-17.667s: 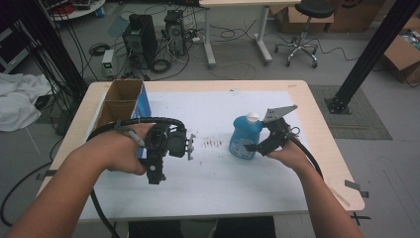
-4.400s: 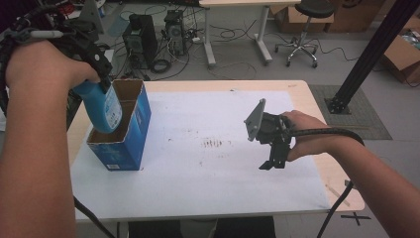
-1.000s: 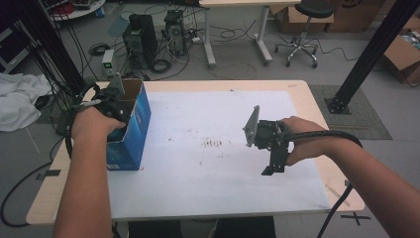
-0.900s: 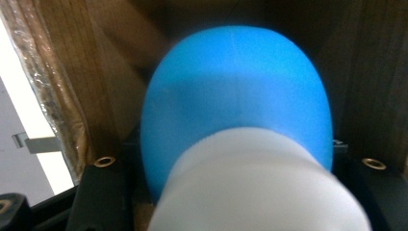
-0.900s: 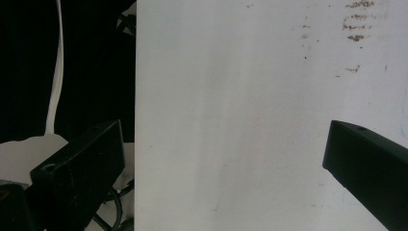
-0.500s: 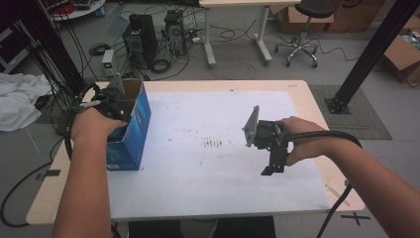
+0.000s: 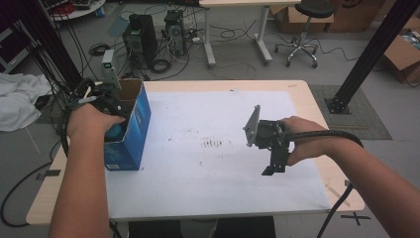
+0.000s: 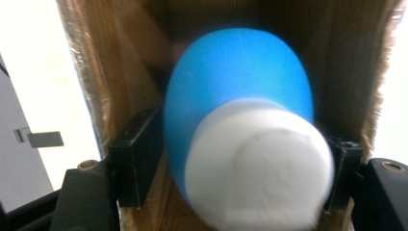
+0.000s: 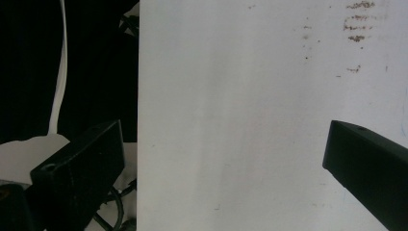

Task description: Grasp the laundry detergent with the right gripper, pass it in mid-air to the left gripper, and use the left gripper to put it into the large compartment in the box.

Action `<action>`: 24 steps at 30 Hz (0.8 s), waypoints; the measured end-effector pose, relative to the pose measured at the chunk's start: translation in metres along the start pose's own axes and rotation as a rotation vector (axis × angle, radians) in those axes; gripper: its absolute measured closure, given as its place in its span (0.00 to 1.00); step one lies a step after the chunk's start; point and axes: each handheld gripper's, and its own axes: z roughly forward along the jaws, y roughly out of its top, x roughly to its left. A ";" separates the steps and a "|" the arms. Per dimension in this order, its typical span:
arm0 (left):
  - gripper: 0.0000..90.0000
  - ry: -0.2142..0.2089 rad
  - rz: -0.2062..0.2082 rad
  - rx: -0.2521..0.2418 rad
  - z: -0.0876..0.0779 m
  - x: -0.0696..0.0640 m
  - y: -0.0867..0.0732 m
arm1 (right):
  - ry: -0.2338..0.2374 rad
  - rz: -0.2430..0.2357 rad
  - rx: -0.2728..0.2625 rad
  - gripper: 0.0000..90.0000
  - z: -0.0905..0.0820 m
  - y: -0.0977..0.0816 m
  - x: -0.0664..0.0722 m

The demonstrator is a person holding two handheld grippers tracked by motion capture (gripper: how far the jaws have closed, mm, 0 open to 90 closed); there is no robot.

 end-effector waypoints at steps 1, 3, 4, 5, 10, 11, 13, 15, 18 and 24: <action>0.33 0.010 0.005 -0.003 -0.002 0.000 0.000 | -0.002 -0.001 -0.003 0.01 -0.001 0.000 0.000; 0.32 0.021 0.005 -0.015 -0.007 0.000 -0.001 | -0.004 0.005 -0.004 0.01 -0.002 -0.001 -0.001; 0.32 0.022 0.003 -0.017 -0.008 0.000 -0.002 | -0.006 0.005 -0.004 0.01 -0.002 -0.001 -0.001; 0.32 0.020 0.001 -0.020 -0.010 0.000 -0.002 | -0.005 0.002 -0.005 0.01 -0.003 -0.001 -0.001; 0.32 0.019 0.011 -0.033 -0.019 0.000 -0.004 | -0.009 0.004 -0.007 0.01 -0.004 0.000 0.000; 0.31 0.023 0.012 -0.040 -0.021 -0.001 -0.005 | -0.009 0.002 -0.007 0.01 -0.004 0.000 -0.001; 0.31 0.027 0.017 -0.042 -0.025 -0.001 -0.005 | -0.010 0.005 -0.006 0.01 -0.004 0.001 0.000; 0.30 0.035 0.018 -0.050 -0.030 -0.002 -0.006 | -0.011 0.001 -0.006 0.01 -0.004 0.001 0.000; 0.29 0.043 0.026 -0.061 -0.037 -0.003 -0.008 | -0.012 0.002 -0.007 0.01 -0.004 0.002 0.000; 0.22 0.052 0.041 -0.061 -0.051 -0.006 -0.011 | -0.008 0.005 -0.011 0.02 -0.004 0.003 0.000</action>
